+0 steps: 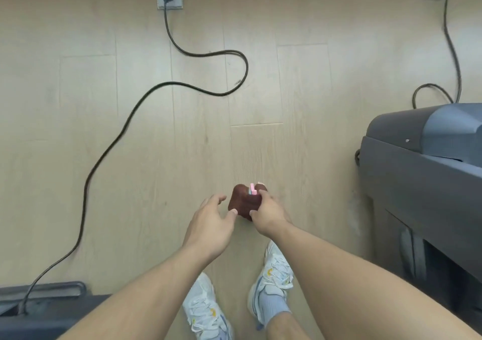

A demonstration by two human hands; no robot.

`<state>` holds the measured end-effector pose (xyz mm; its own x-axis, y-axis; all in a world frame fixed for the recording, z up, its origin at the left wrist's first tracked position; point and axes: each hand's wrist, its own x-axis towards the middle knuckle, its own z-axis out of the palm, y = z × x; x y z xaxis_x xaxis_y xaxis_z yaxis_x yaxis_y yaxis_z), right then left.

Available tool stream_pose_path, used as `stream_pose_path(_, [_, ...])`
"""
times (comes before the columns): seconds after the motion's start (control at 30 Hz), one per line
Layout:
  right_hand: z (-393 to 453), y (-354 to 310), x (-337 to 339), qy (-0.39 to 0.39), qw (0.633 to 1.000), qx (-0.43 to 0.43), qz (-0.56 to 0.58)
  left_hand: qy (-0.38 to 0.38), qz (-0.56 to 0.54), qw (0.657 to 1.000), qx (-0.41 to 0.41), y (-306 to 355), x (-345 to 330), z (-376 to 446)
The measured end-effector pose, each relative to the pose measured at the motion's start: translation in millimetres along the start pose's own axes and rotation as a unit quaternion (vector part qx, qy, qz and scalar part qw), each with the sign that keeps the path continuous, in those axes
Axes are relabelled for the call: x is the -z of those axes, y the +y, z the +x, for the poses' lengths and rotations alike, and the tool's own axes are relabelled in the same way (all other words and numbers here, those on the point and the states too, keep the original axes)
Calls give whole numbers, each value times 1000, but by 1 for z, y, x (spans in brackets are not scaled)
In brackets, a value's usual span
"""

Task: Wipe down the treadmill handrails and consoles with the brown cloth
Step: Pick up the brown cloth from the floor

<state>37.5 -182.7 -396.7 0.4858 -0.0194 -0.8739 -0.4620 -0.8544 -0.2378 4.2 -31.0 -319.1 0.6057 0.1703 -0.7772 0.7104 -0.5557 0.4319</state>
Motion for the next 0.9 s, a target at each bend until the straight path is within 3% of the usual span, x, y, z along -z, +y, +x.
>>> stream_pose_path(0.3, [-29,-5,-5,48,997,-9,-54,-6,31,997,73,-47,2,-30])
stream_pose_path(0.47, [-152,-10,19,82,994,14,72,-66,-27,990,124,-27,31,-118])
stream_pose_path(0.57, [-260,-17,47,89,976,40,195,-93,-52,987,122,20,67,-188])
stream_pose_path(0.77, [-461,-40,121,117,946,121,276,-159,-199,967,0,140,146,-332])
stream_pose_path(0.9, [-559,-44,165,172,908,170,341,-75,-267,953,-121,189,165,-402])
